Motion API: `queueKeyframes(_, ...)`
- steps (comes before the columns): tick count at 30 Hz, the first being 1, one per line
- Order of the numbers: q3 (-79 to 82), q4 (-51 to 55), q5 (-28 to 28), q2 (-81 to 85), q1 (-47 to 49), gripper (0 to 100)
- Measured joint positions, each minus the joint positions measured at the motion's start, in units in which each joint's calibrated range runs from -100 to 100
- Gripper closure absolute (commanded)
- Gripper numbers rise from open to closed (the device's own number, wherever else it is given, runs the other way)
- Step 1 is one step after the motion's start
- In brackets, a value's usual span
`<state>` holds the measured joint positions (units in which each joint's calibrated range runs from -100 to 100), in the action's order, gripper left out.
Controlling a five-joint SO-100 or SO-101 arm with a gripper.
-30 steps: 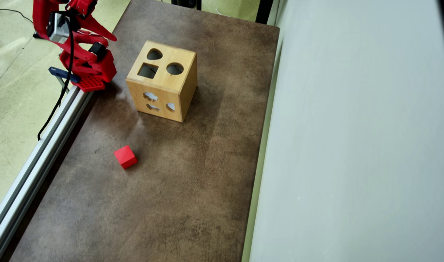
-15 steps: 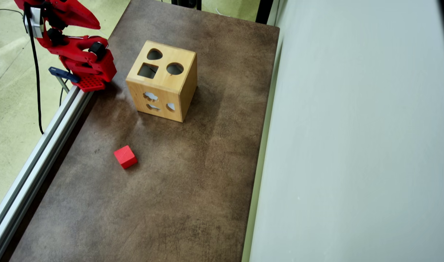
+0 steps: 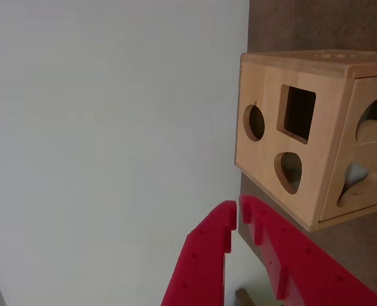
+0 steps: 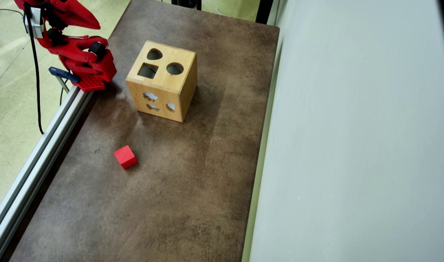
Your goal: Pick and place the red cube on the square hole
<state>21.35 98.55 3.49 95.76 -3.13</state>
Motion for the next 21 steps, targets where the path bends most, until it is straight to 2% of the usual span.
queueKeyframes(5, -3.6, 0.0, 0.0, -6.9, -3.7, 98)
queueKeyframes(15, -32.0, 0.0, 0.0, -32.6, -12.0, 98)
queueKeyframes(21, -34.2, 0.0, 0.0, -39.2, -20.1, 98)
